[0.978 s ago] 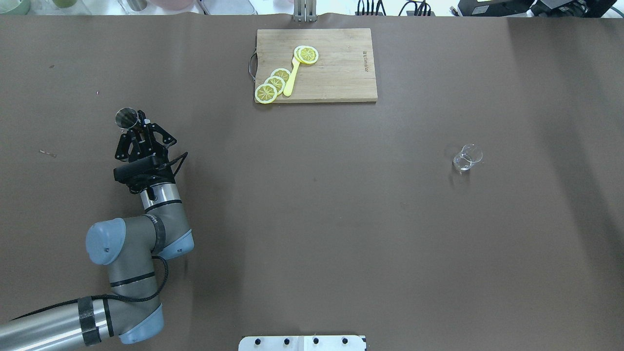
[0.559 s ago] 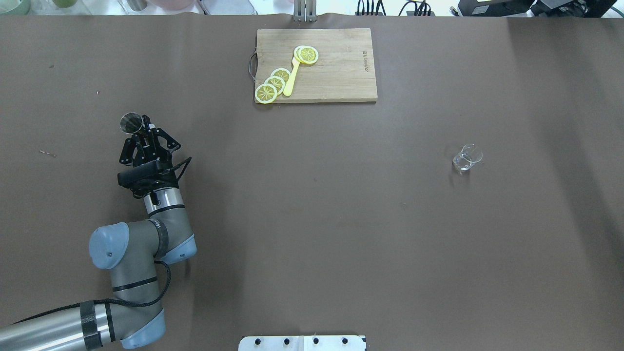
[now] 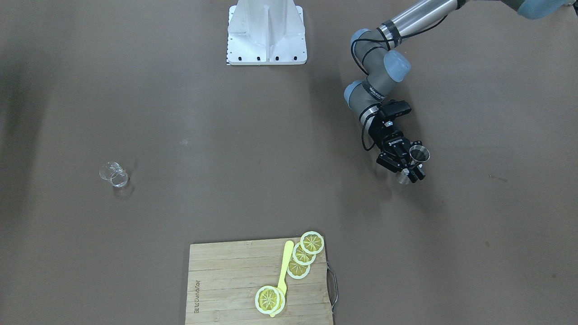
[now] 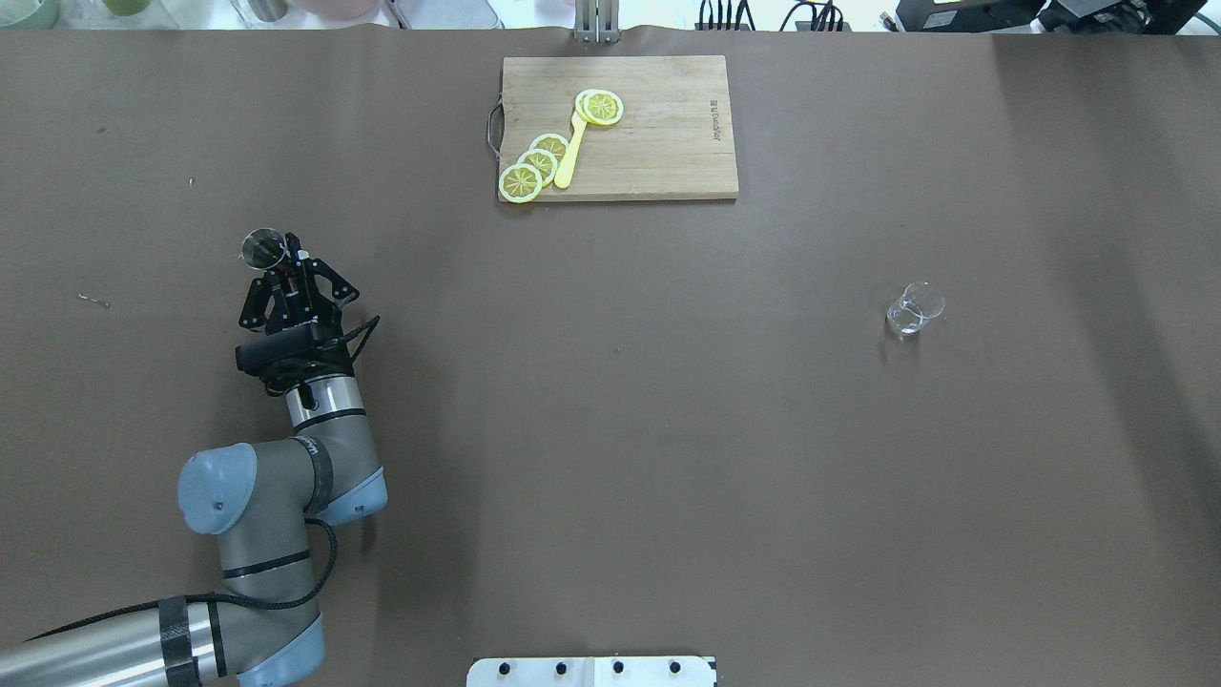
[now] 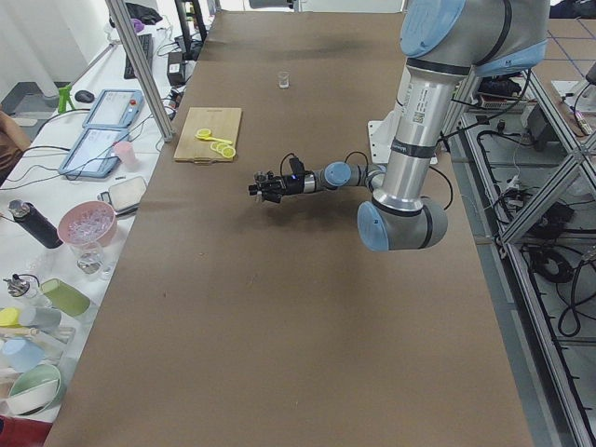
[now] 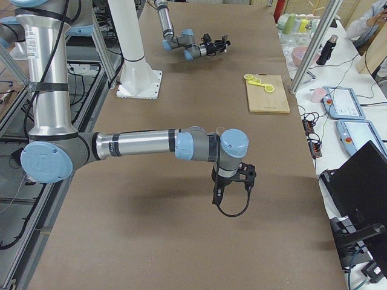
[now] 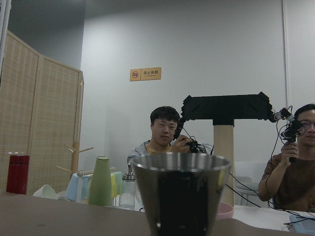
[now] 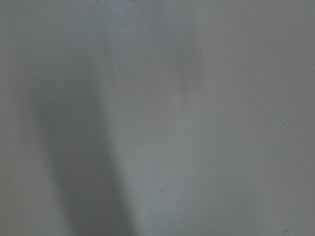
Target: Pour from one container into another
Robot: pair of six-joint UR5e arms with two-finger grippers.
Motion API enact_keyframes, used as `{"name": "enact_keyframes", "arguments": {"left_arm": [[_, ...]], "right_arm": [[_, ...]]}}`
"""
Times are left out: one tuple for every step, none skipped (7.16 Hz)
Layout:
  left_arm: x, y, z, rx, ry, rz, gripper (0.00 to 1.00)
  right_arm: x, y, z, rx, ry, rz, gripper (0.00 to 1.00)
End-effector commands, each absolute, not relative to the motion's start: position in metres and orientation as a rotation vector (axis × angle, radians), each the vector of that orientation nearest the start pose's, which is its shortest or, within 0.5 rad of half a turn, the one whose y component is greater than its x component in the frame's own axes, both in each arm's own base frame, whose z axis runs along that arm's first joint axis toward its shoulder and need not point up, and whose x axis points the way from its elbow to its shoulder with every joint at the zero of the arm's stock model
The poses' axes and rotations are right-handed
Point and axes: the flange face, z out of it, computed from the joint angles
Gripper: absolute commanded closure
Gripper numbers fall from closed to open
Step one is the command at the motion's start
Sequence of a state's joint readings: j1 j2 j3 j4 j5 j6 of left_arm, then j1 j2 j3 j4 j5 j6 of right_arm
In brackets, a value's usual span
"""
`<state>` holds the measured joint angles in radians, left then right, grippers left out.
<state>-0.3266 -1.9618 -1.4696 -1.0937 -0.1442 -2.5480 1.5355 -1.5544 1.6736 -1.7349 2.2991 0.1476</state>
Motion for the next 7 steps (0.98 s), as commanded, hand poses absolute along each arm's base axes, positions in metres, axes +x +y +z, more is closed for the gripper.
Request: {"name": "enact_keyframes", "arguments": {"left_arm": [[0.531,-0.416,0.476,1.458,0.332,-0.922,1.00],[0.534,-0.412,0.476,1.457,0.337,-0.917,1.00],[0.536,-0.409,0.476,1.455,0.341,-0.912,1.00],[0.538,-0.407,0.476,1.453,0.344,-0.908,1.00],[0.539,-0.405,0.476,1.453,0.346,-0.906,1.00],[0.540,-0.404,0.476,1.452,0.347,-0.904,1.00],[0.543,-0.400,0.476,1.450,0.353,-0.898,1.00]], "right_arm": [[0.049,-0.495,0.618,-0.108,-0.725,0.124,0.00],[0.049,-0.495,0.618,-0.108,-0.725,0.124,0.00],[0.049,-0.495,0.618,-0.108,-0.725,0.124,0.00],[0.049,-0.496,0.618,-0.106,-0.725,0.122,0.00],[0.049,-0.495,0.618,-0.108,-0.725,0.123,0.00],[0.049,-0.496,0.618,-0.106,-0.725,0.122,0.00],[0.049,-0.495,0.618,-0.108,-0.725,0.123,0.00]]}}
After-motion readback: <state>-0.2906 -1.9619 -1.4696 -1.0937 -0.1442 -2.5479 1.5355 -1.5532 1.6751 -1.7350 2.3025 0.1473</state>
